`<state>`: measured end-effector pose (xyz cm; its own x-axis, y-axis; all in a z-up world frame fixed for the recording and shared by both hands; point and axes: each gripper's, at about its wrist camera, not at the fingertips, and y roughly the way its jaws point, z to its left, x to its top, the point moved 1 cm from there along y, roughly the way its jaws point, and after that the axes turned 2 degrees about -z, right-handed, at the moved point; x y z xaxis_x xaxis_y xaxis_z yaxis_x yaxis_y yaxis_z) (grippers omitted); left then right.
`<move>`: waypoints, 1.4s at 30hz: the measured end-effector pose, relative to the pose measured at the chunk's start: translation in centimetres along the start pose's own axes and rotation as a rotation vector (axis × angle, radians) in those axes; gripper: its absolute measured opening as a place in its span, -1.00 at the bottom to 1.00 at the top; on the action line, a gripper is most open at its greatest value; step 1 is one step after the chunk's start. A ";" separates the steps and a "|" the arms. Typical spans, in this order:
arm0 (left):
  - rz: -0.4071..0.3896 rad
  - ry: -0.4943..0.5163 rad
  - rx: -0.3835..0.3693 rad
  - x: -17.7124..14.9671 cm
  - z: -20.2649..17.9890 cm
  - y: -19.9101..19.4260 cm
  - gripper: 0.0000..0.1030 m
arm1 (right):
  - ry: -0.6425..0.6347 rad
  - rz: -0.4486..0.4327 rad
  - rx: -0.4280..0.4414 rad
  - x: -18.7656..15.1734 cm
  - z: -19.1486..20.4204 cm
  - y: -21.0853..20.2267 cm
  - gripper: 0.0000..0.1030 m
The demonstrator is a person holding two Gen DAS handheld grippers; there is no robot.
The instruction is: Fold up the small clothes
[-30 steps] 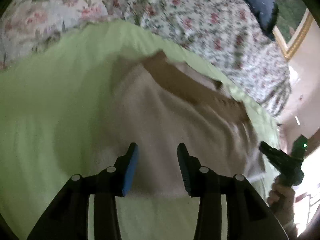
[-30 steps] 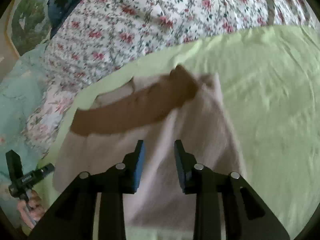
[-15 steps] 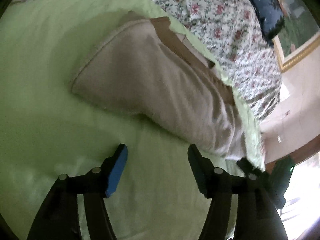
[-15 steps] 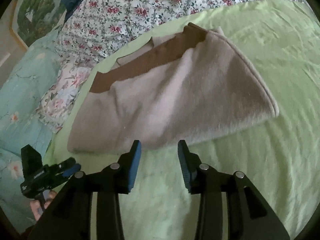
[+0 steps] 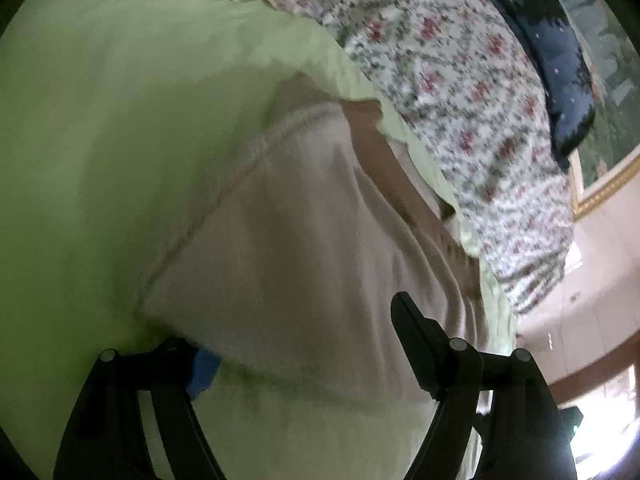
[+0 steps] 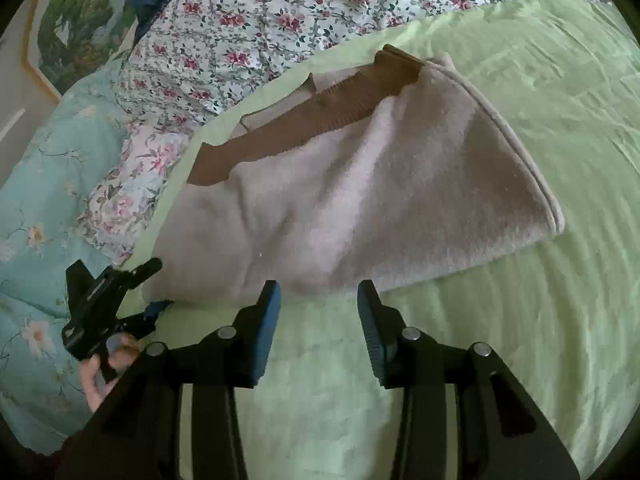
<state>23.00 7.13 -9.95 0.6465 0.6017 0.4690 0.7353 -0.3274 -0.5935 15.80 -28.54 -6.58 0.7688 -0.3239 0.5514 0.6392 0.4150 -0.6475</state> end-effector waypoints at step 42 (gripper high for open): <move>0.083 0.770 -0.064 -7.5 -19.8 4.4 -0.81 | -0.063 0.285 0.367 16.4 6.8 18.2 -0.68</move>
<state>25.44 -13.24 -3.08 0.6417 -0.0948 0.7610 0.6737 -0.4044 -0.6185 39.93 -20.50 -5.74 0.9028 -0.1057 0.4169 0.3451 0.7566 -0.5554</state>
